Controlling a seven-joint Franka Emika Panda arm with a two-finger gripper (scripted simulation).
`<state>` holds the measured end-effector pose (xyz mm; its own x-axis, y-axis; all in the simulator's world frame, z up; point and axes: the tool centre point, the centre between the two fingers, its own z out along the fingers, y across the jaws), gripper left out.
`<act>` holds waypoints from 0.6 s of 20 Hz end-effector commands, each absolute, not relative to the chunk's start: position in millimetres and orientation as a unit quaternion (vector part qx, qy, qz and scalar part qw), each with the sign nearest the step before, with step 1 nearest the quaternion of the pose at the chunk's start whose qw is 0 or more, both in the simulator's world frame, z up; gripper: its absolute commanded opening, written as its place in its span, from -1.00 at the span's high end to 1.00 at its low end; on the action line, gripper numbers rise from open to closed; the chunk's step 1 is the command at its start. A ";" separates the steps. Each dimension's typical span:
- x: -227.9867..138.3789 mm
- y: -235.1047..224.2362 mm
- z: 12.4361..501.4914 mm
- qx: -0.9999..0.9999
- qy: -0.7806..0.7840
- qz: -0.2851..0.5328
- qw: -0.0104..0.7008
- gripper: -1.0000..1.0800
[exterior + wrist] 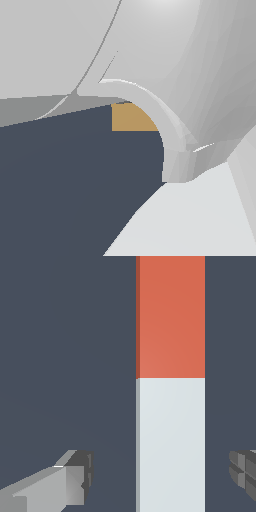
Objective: Insert the peg into the horizontal hole in a box.
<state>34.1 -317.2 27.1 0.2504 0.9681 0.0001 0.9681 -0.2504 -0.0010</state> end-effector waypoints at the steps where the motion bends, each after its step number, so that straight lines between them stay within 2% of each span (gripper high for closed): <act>1: 34.4 -317.2 17.8 -0.791 -0.612 0.000 0.000 -0.92; 6: 35.6 -317.9 15.9 -0.791 -0.612 0.000 0.000 -0.92; 7: 35.6 -317.9 15.9 -0.791 -0.612 0.000 0.000 1.00; 12: 35.6 -317.9 15.9 -0.791 -0.612 0.000 0.000 1.00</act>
<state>35.3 -317.8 15.5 0.2504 0.9681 0.0001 0.9681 -0.2504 -0.0009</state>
